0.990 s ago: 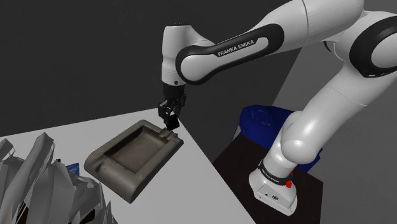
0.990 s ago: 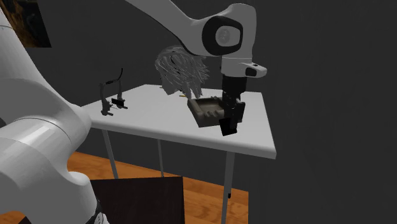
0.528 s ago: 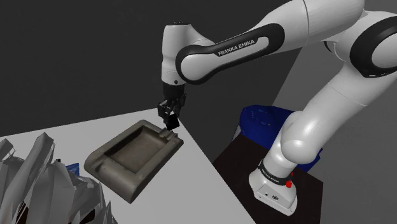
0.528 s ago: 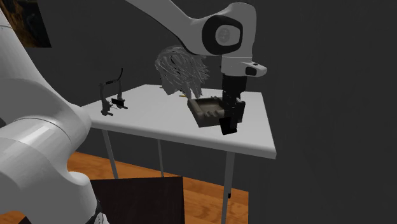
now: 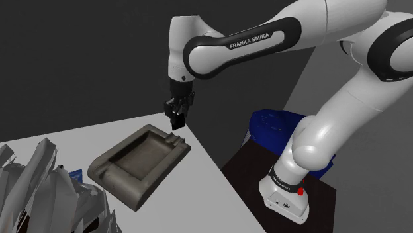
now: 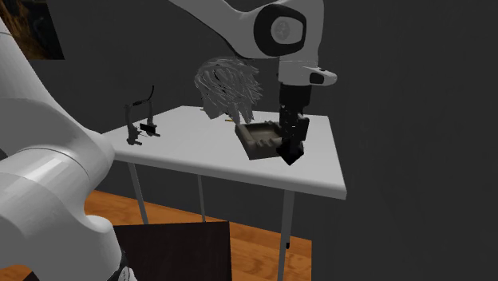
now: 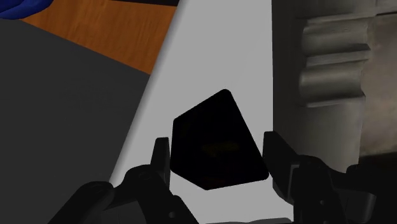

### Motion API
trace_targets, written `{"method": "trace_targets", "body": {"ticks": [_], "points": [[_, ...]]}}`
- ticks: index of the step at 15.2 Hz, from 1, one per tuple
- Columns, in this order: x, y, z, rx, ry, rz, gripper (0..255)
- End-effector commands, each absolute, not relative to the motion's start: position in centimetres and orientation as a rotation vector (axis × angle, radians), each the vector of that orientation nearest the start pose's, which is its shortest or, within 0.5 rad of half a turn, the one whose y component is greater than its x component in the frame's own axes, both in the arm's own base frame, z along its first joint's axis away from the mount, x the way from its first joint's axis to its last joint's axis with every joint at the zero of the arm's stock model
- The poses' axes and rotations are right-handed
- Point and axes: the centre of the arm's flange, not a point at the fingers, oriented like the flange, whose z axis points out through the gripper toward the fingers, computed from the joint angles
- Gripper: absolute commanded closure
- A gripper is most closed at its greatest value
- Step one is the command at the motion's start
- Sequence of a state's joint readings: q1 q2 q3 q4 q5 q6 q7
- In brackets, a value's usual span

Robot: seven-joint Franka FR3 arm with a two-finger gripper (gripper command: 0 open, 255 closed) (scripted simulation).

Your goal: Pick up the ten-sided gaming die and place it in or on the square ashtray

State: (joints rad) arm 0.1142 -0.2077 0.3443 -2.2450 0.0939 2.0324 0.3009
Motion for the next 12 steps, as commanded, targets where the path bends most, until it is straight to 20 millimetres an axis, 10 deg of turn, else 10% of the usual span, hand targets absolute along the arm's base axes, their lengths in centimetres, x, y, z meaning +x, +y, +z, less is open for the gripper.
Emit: {"method": "trace_targets", "body": {"ticks": [1,12], "points": [[42.9,22.4,45.8,-3.129,-0.169,0.031,255],[42.9,22.4,51.6,-3.129,-0.169,0.031,255]]}}
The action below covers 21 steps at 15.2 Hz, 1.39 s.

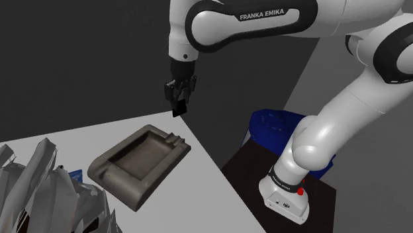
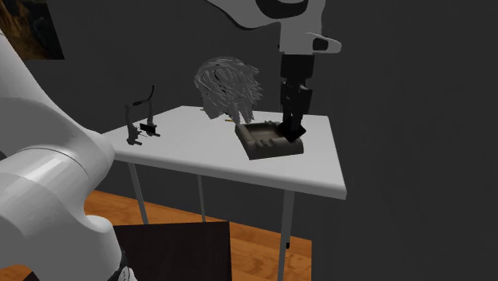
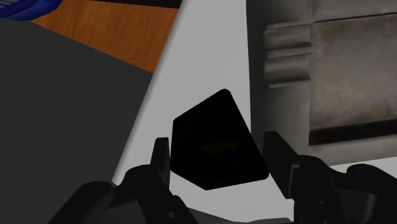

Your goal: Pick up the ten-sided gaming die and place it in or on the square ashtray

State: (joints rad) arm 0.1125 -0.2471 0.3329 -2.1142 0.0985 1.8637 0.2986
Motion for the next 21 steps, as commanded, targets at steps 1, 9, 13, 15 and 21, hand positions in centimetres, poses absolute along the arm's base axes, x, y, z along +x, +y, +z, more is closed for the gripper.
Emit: {"method": "trace_targets", "body": {"ticks": [1,9,13,15,21], "points": [[42.9,22.4,52.2,-3.129,-0.169,0.031,255],[41.9,27.5,54.6,-3.129,-0.169,0.031,255],[40.8,32.6,55.1,-3.129,-0.169,0.031,255],[40.2,35.2,55.3,-3.129,-0.169,0.031,255],[39.2,40.1,54.7,-3.129,-0.169,0.031,255]]}}
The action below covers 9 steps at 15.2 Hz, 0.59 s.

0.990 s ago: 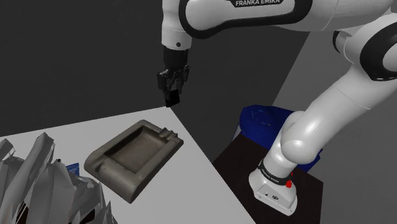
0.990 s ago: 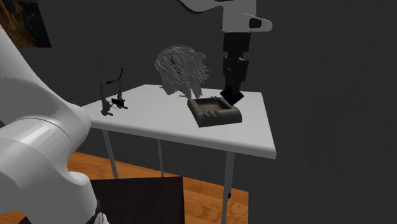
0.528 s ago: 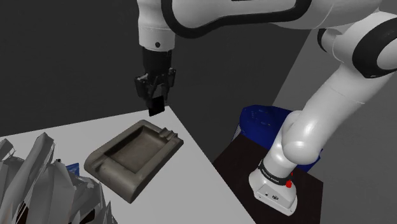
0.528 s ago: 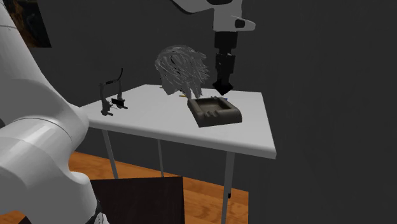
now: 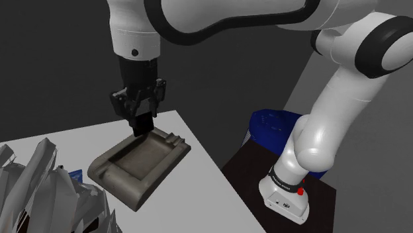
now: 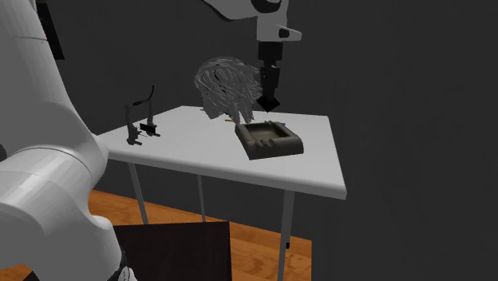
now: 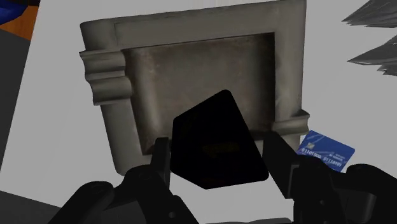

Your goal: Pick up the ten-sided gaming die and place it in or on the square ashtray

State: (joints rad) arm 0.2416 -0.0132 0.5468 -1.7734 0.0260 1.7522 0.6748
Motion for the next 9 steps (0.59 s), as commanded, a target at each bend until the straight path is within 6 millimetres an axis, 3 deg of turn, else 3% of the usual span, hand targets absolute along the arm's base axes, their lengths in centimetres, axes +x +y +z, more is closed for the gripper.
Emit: {"method": "trace_targets", "body": {"ticks": [1,9], "points": [[39.2,40.1,54.2,-3.129,-0.169,0.031,255],[39.2,40.1,50.0,-3.129,-0.169,0.031,255]]}}
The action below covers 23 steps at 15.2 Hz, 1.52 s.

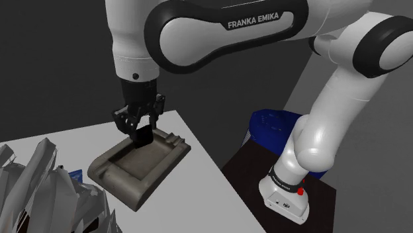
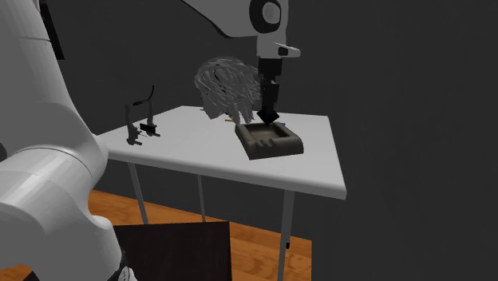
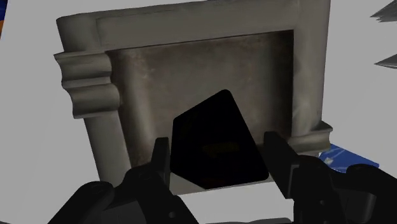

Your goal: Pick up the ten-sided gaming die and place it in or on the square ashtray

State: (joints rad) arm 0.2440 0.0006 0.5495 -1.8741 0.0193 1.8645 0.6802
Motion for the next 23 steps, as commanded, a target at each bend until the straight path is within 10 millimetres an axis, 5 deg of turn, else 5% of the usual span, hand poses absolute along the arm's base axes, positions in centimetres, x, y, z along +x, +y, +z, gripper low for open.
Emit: {"method": "trace_targets", "body": {"ticks": [1,5,13,14,19,23], "points": [[39.2,40.1,49.5,-3.129,-0.169,0.031,255],[39.2,40.1,47.1,-3.129,-0.169,0.031,255],[39.2,40.1,47.1,-3.129,-0.169,0.031,255],[39.2,40.1,47.1,-3.129,-0.169,0.031,0],[39.2,40.1,47.1,-3.129,-0.169,0.031,0],[39.3,40.1,52.1,-3.129,-0.169,0.031,0]]}}
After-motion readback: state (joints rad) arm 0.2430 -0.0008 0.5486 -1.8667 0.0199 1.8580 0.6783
